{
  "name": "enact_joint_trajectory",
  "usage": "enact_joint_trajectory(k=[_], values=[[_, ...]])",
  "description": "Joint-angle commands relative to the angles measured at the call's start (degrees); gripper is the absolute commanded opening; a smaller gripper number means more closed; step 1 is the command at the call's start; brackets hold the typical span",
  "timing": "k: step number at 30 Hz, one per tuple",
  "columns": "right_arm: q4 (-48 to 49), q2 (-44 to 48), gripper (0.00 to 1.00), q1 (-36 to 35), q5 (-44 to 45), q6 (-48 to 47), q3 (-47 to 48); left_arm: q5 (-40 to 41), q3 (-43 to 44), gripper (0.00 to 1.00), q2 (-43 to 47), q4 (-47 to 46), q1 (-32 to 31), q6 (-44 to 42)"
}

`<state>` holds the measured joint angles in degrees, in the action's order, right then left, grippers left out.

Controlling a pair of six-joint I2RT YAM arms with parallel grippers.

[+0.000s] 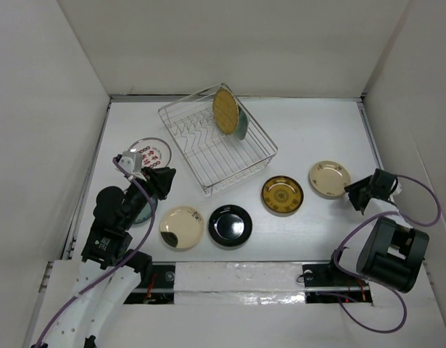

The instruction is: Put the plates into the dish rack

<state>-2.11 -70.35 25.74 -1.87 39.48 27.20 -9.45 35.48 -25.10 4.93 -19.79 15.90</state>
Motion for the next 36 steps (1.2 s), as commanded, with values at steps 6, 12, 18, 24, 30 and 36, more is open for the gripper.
enact_joint_trajectory(k=[6, 12, 18, 24, 30, 36], values=[[7.6, -7.3, 0.45, 3.8, -12.9, 1.5, -0.6, 0.3, 0.2, 0.2, 1.1, -2.7, -0.2, -0.4], [13.5, -12.1, 0.0, 3.8, -15.8, 4.6, 1.4, 0.5, 0.1, 0.2, 0.8, -2.6, -0.2, -0.4], [6.6, 4.8, 0.0, -12.7, 4.9, 0.3, 10.7, 0.2, 0.1, 0.2, -0.4, -3.0, -0.2, -0.5], [7.5, 1.3, 0.0, -43.2, 30.9, -14.5, 33.0, 0.8, 0.1, 0.2, -0.8, -2.9, -0.2, -0.5], [1.4, -25.7, 0.0, -59.0, 38.4, -33.0, 64.3, 0.8, 0.1, 0.2, -1.3, -2.8, -0.2, -0.6], [-9.0, -48.8, 0.0, -64.0, 44.5, -44.2, 93.6, 1.2, 0.1, 0.2, -1.3, -2.6, -0.2, -0.6]])
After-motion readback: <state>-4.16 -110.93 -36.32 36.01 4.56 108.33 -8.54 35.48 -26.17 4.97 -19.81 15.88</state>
